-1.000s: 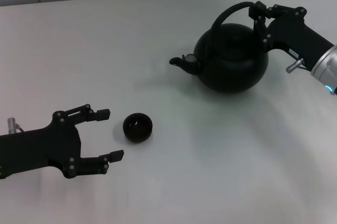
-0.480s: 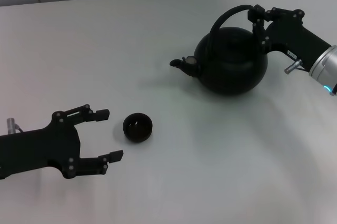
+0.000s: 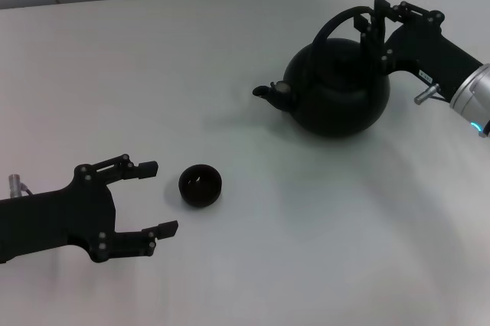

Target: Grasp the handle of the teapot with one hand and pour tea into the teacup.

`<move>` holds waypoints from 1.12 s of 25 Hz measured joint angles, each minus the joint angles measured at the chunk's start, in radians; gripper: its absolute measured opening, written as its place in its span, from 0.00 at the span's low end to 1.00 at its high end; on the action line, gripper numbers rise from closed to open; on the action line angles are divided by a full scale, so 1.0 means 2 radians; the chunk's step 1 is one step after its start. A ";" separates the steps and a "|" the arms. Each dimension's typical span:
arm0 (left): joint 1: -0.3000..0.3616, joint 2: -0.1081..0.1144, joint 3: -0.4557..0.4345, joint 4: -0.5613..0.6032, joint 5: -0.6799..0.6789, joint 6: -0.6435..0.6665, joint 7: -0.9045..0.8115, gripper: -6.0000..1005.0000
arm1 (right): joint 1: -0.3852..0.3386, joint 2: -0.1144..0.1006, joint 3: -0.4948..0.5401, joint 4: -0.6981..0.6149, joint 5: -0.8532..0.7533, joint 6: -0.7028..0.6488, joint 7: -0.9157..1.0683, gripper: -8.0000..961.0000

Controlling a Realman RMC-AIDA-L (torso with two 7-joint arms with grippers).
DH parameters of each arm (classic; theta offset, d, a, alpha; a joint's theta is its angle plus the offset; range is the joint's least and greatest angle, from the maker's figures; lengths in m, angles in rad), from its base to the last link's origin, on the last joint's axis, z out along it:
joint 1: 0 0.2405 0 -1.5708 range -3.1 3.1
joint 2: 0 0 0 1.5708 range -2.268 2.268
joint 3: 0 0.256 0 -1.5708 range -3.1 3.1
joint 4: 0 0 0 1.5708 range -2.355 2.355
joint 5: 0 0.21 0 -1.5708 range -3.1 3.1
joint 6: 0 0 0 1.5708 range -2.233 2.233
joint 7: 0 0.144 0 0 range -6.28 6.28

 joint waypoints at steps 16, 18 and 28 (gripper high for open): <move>0.000 0.000 -0.005 0.002 0.000 0.000 0.000 0.86 | -0.017 0.001 0.001 -0.005 0.007 -0.032 -0.001 0.73; -0.001 0.000 -0.005 0.002 0.000 0.000 0.000 0.86 | -0.027 0.001 0.001 -0.005 0.007 -0.048 -0.001 0.77; -0.003 0.000 -0.006 0.001 0.000 0.008 0.000 0.86 | -0.064 -0.003 -0.026 -0.007 -0.039 -0.154 0.002 0.77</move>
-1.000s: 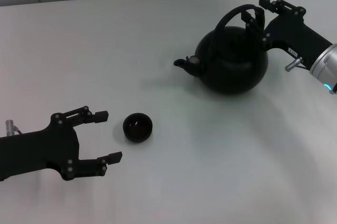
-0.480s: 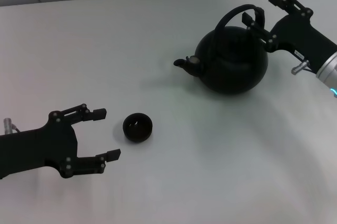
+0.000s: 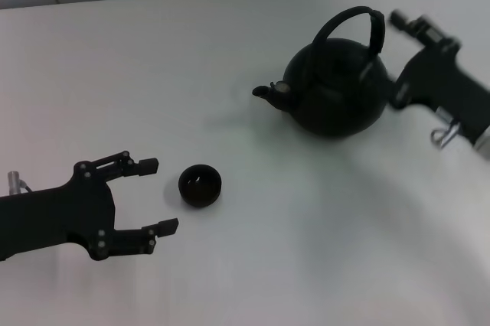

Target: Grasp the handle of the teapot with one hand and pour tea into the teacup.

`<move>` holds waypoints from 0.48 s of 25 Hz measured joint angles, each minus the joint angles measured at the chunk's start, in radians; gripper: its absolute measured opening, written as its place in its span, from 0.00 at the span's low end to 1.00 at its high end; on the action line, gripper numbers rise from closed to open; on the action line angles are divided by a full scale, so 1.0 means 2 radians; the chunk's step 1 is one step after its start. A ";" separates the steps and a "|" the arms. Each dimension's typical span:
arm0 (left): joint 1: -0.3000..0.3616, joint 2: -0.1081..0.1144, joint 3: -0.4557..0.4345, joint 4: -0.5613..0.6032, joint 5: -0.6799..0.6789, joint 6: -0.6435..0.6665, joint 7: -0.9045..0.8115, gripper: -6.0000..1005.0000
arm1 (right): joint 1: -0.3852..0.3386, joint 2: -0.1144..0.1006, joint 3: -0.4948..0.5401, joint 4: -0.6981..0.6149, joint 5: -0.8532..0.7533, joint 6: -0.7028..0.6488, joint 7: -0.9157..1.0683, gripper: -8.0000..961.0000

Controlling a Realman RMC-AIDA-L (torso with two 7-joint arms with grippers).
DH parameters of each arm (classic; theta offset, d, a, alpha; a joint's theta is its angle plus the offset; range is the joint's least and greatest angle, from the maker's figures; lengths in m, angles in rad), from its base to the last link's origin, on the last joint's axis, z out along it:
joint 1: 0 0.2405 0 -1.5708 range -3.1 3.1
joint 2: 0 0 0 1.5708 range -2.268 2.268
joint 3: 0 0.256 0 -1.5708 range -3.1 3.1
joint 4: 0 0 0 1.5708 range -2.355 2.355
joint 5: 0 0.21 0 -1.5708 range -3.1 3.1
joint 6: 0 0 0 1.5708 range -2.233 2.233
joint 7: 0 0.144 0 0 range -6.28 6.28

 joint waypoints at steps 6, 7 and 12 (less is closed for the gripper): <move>-0.001 0.000 -0.002 0.001 -0.002 0.020 0.000 0.86 | -0.018 -0.002 -0.009 -0.037 -0.122 -0.089 0.030 0.77; -0.001 0.000 -0.003 0.002 -0.003 0.023 0.000 0.86 | -0.024 -0.002 -0.008 -0.054 -0.147 -0.106 0.048 0.77; 0.002 0.000 -0.007 0.003 -0.010 0.042 0.000 0.86 | -0.051 -0.006 0.001 -0.156 -0.255 -0.165 0.185 0.77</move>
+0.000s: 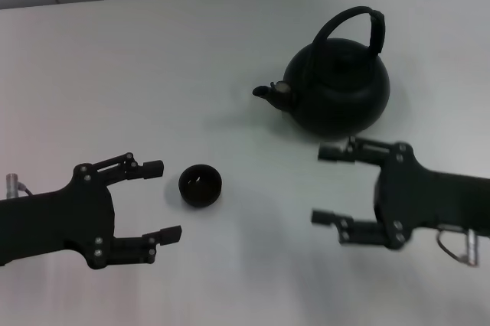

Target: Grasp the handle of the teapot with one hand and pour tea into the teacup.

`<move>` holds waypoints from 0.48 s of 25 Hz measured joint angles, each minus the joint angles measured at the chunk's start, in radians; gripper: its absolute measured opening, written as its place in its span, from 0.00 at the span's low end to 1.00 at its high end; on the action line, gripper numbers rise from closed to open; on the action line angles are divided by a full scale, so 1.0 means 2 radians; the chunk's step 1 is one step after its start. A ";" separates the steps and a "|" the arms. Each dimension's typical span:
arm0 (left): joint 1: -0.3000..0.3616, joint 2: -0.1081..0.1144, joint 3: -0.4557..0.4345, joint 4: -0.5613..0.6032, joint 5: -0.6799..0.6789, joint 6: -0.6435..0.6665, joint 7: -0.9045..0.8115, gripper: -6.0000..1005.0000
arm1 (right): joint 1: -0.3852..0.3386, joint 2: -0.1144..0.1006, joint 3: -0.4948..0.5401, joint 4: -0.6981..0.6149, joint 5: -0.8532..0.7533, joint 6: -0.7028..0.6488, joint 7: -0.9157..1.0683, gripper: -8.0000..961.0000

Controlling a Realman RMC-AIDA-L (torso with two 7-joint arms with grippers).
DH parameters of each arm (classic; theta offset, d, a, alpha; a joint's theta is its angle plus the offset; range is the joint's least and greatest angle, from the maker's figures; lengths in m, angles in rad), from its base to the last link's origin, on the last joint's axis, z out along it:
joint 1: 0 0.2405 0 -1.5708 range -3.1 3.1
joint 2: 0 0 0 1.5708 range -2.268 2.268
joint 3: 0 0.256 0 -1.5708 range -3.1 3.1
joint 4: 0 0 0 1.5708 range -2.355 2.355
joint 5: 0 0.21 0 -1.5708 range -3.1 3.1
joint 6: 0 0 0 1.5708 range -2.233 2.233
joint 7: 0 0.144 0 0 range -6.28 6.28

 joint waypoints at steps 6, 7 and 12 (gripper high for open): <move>0.002 0.000 0.000 -0.004 -0.003 0.006 0.000 0.86 | -0.009 -0.001 0.051 -0.019 -0.048 -0.045 0.020 0.77; 0.002 0.000 0.000 -0.004 -0.003 0.006 0.000 0.86 | -0.011 -0.001 0.058 -0.020 -0.052 -0.055 0.021 0.76; 0.010 0.000 0.000 -0.015 -0.004 0.009 0.013 0.86 | -0.022 0.002 0.081 -0.023 -0.071 -0.061 0.013 0.76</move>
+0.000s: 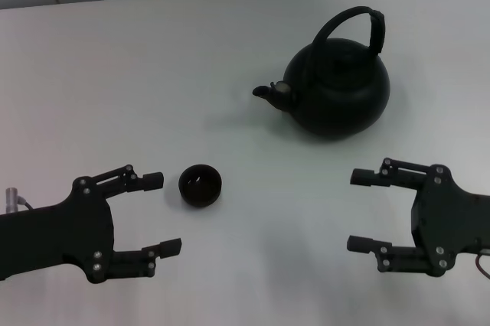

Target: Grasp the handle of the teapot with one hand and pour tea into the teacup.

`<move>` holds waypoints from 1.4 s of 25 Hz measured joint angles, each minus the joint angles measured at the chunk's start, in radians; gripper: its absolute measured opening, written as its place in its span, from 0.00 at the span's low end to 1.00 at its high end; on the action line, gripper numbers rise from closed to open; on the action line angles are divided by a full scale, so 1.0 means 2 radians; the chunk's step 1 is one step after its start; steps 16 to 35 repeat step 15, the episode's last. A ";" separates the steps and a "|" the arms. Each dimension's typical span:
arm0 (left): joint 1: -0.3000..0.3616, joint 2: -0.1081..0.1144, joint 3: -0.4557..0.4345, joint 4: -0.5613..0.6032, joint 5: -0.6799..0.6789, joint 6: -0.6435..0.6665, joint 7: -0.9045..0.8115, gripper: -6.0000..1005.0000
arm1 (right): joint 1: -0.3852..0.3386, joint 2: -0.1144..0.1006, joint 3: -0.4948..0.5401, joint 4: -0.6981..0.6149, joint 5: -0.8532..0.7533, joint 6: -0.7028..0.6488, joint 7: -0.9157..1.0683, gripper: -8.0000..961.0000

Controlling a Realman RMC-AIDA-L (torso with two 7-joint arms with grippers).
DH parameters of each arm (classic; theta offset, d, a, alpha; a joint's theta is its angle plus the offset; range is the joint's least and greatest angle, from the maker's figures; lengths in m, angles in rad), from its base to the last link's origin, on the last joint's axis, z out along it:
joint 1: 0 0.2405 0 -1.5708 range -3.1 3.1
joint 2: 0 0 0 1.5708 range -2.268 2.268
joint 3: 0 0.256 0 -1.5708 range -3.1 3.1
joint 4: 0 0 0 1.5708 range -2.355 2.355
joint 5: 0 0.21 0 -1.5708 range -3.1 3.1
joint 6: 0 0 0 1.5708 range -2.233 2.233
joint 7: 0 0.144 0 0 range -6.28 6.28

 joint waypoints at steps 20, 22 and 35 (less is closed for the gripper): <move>0.000 -0.001 0.000 -0.009 0.000 0.001 0.001 0.86 | 0.000 0.003 0.008 0.000 -0.014 -0.002 -0.001 0.76; 0.000 -0.001 0.000 -0.009 0.000 0.001 0.001 0.86 | 0.000 0.003 0.008 0.000 -0.014 -0.002 -0.001 0.76; 0.000 -0.001 0.000 -0.009 0.000 0.001 0.001 0.86 | 0.000 0.003 0.008 0.000 -0.014 -0.002 -0.001 0.76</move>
